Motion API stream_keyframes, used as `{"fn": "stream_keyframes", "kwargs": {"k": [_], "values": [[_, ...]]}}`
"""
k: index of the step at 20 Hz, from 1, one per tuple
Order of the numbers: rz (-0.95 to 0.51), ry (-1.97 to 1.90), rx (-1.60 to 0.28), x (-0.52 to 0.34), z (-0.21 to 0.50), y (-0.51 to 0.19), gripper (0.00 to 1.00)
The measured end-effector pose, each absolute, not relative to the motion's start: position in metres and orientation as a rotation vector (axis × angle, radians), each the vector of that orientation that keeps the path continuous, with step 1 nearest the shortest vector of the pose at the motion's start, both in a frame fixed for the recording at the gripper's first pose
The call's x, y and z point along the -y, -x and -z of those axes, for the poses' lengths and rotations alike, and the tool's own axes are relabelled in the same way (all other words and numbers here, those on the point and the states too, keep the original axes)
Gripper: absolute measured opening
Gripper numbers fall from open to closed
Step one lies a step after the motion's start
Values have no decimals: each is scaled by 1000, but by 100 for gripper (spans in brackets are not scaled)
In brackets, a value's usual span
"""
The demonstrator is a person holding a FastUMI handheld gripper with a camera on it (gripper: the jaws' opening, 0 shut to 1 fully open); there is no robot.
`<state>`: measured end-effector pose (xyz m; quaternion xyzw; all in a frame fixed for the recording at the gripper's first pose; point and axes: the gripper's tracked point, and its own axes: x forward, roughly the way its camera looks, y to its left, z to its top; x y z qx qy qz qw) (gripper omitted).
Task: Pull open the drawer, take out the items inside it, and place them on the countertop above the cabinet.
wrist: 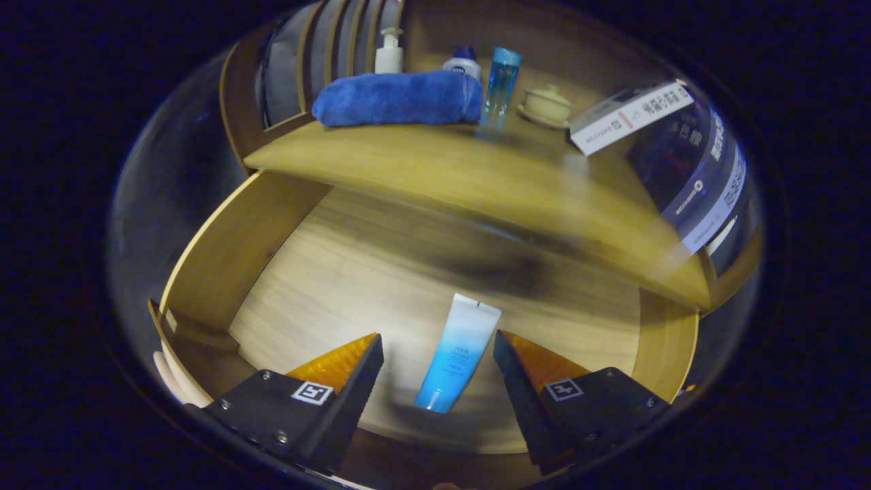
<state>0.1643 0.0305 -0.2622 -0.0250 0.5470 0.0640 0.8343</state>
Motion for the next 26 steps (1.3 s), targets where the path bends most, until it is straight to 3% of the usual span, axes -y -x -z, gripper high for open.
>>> {"fn": "stream_keyframes", "kwargs": {"k": [10, 15, 16, 17, 26], "values": [[-111, 69, -1358, -21, 297, -150, 97], [-138, 70, -1348, -18, 298, -147, 44], [-134, 92, -1334, -14, 287, -147, 44], [-146, 118, -1316, -15, 292, -146, 37], [-304, -36, -1154, -50, 223, -137, 36]]}}
